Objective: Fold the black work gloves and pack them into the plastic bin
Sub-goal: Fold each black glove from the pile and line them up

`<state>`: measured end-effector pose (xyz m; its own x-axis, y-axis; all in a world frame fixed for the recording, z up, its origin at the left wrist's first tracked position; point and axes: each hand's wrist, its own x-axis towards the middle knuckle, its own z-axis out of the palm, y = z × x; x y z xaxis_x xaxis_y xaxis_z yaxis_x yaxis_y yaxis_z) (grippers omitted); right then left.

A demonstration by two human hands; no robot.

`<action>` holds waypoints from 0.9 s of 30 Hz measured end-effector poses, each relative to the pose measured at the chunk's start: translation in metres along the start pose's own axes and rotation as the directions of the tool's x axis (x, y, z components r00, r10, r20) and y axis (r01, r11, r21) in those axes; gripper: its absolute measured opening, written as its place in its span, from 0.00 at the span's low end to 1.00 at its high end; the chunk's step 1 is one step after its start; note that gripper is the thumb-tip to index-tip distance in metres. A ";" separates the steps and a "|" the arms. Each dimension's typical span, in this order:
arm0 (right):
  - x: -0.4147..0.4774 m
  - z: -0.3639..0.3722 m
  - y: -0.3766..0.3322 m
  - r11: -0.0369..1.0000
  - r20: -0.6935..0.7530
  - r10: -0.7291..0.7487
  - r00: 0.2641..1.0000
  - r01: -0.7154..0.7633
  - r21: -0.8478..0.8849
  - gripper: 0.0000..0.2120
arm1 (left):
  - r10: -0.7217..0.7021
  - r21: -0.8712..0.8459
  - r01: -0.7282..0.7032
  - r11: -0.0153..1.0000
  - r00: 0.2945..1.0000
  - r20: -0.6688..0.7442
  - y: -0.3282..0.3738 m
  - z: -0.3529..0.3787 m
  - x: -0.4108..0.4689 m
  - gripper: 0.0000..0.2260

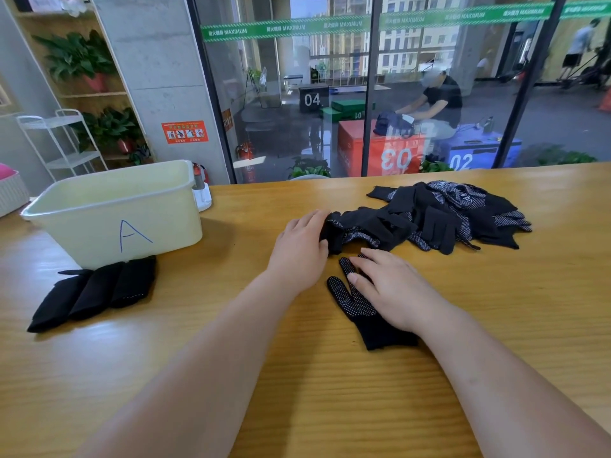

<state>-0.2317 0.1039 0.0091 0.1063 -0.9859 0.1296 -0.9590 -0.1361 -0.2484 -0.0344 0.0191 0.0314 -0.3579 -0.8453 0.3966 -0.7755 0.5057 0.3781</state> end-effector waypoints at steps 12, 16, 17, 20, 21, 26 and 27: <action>0.008 0.000 0.013 0.993 -0.156 -0.030 0.987 0.047 0.108 0.24 | 0.178 0.357 -0.247 0.901 0.960 0.215 -0.013 -0.004 0.044 0.16; 0.010 0.001 0.014 0.992 -0.166 -0.024 0.986 0.044 0.119 0.22 | 0.098 0.179 -0.099 0.979 0.995 0.011 -0.023 -0.018 0.045 0.06; 0.010 0.002 0.014 0.992 -0.167 -0.023 0.986 0.043 0.117 0.22 | 0.040 0.079 -0.037 0.996 0.998 -0.037 -0.024 -0.025 0.046 0.05; 0.009 0.002 0.013 0.992 -0.179 -0.019 0.984 0.041 0.119 0.21 | -0.151 -0.303 0.110 0.947 0.982 -0.116 -0.021 -0.050 0.046 0.03; 0.009 0.001 0.013 0.992 -0.185 -0.016 0.983 0.039 0.123 0.21 | -0.213 -0.422 0.144 0.895 0.969 -0.122 -0.019 -0.058 0.045 0.04; 0.007 -0.001 0.012 0.992 -0.191 -0.010 0.981 0.035 0.125 0.21 | -0.347 -0.616 0.263 0.743 0.938 -0.017 -0.023 -0.088 0.033 0.07; 0.006 -0.001 0.011 0.992 -0.192 -0.010 0.981 0.034 0.125 0.21 | -0.343 -0.620 0.303 0.724 0.938 0.058 -0.026 -0.092 0.029 0.10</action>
<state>-0.2423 0.0962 0.0083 0.0635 -0.9475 0.3135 -0.9143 -0.1811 -0.3622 0.0230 -0.0030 0.1103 -0.1000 -0.9760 0.1936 -0.3473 0.2166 0.9124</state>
